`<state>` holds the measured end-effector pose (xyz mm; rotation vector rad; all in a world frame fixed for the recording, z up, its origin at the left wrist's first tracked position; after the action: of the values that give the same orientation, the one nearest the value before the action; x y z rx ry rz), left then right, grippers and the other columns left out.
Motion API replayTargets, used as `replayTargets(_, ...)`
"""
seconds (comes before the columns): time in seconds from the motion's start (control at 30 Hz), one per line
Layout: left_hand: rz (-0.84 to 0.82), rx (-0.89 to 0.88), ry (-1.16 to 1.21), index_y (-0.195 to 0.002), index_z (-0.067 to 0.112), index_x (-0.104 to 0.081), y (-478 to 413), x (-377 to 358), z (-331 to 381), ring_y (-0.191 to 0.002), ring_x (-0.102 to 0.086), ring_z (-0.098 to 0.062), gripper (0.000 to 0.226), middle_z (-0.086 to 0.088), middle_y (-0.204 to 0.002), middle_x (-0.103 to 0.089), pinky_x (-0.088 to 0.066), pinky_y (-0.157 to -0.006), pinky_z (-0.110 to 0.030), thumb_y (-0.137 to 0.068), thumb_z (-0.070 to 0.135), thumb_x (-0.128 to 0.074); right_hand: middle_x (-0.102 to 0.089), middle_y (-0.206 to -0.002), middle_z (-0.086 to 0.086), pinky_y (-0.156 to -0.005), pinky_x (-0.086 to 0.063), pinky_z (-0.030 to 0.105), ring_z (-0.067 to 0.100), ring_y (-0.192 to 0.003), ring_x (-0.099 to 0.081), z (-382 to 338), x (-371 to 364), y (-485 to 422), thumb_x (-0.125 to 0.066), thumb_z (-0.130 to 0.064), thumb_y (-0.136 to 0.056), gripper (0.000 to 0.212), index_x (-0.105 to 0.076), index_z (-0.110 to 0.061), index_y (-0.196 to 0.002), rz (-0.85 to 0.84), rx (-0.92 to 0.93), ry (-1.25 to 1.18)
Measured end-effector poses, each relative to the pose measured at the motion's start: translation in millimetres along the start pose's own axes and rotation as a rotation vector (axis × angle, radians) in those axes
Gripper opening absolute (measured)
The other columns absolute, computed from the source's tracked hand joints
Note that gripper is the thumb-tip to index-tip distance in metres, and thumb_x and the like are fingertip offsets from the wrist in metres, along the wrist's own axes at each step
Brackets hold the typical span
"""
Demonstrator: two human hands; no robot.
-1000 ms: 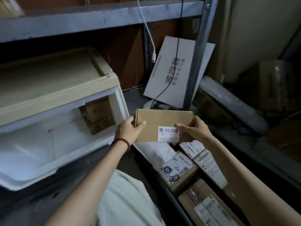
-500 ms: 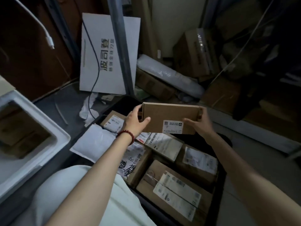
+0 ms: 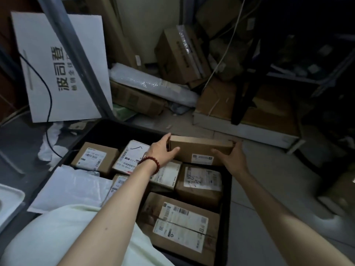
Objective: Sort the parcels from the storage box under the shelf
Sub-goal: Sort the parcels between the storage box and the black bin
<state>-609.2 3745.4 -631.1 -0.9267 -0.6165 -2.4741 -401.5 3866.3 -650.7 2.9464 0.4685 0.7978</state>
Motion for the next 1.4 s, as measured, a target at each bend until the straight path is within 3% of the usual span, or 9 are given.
replayTargets(0.17, 0.226, -0.129, -0.566, -0.144, 0.027, -0.035, 10, 11, -10, -0.125, -0.044, -0.023, 0.057, 0.001, -0.135, -0.053, -0.036, -0.099, -0.041, -0.092, 0.047, -0.049, -0.050, -0.135, 0.013, -0.098, -0.043, 0.033, 0.027, -0.122, -0.050, 2, -2, -4, -0.077, -0.027, -0.080, 0.071, -0.039, -0.007, -0.136, -0.045, 0.040, 0.159)
replayTargets(0.47, 0.332, -0.081, -0.649, -0.138, 0.029, -0.040, 37, 36, -36, -0.123, -0.043, -0.019, 0.050, 0.004, -0.134, -0.052, -0.033, -0.098, -0.040, -0.092, 0.049, -0.042, -0.051, -0.136, 0.009, -0.096, -0.040, 0.028, 0.025, -0.125, -0.049, -24, -36, 6, -0.072, -0.035, -0.084, 0.066, -0.043, -0.009, -0.137, -0.177, 0.169, 0.291)
replayTargets(0.6, 0.365, 0.000, -0.787, -0.135, 0.031, -0.043, 70, 59, -71, -0.121, -0.042, -0.018, 0.046, 0.008, -0.133, -0.052, -0.032, -0.094, -0.039, -0.092, 0.049, -0.040, -0.047, -0.138, 0.003, -0.098, -0.044, 0.034, 0.022, -0.125, -0.047, -44, -71, 28, -0.063, -0.045, -0.087, 0.060, -0.043, -0.021, -0.139, -0.337, 0.350, 0.573)
replayTargets(0.73, 0.429, 0.165, -0.735, -0.133, 0.030, -0.046, 120, 84, -119, -0.125, -0.040, -0.018, 0.045, 0.009, -0.135, -0.052, -0.028, -0.097, -0.039, -0.092, 0.047, -0.043, -0.045, -0.140, 0.000, -0.101, -0.040, 0.035, 0.020, -0.125, -0.045, -71, -113, 64, -0.055, -0.053, -0.088, 0.061, -0.040, -0.027, -0.142, -0.464, 0.535, 0.739)
replayTargets(1.03, 0.597, 0.652, -0.573, -0.135, 0.028, -0.046, 257, 141, -189, -0.124, -0.044, -0.022, 0.047, 0.002, -0.134, -0.054, -0.033, -0.098, -0.039, -0.092, 0.049, -0.044, -0.045, -0.141, 0.004, -0.105, -0.034, 0.040, 0.026, -0.128, -0.043, -155, -213, 180, -0.047, -0.058, -0.090, 0.061, -0.040, -0.025, -0.141, -0.693, 0.915, 0.779)
replayTargets(1.3, 0.745, 0.824, -0.548, -0.135, 0.027, -0.045, 373, 185, -218, -0.125, -0.045, -0.023, 0.046, -0.001, -0.133, -0.055, -0.032, -0.098, -0.039, -0.093, 0.046, -0.043, -0.043, -0.141, 0.006, -0.106, -0.030, 0.040, 0.026, -0.131, -0.039, -229, -281, 326, -0.049, -0.058, -0.089, 0.065, -0.038, -0.021, -0.142, -0.856, 1.258, 0.662)
replayTargets(1.4, 0.759, 0.844, -0.564, -0.138, 0.027, -0.041, 395, 195, -224, -0.126, -0.045, -0.023, 0.050, -0.001, -0.136, -0.053, -0.032, -0.099, -0.040, -0.093, 0.047, -0.043, -0.040, -0.142, 0.009, -0.105, -0.032, 0.043, 0.029, -0.132, -0.037, -244, -293, 356, -0.048, -0.062, -0.088, 0.071, -0.035, -0.018, -0.142, -0.904, 1.241, 0.645)
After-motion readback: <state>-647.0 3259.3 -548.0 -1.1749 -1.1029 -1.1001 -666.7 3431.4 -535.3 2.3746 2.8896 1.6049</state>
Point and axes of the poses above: each hand's wrist, its own y-axis away from the middle knuckle, its own x-axis out of the back of the hand, z = x × y, the point moved 1 cm from there along -y, towards the middle knuckle
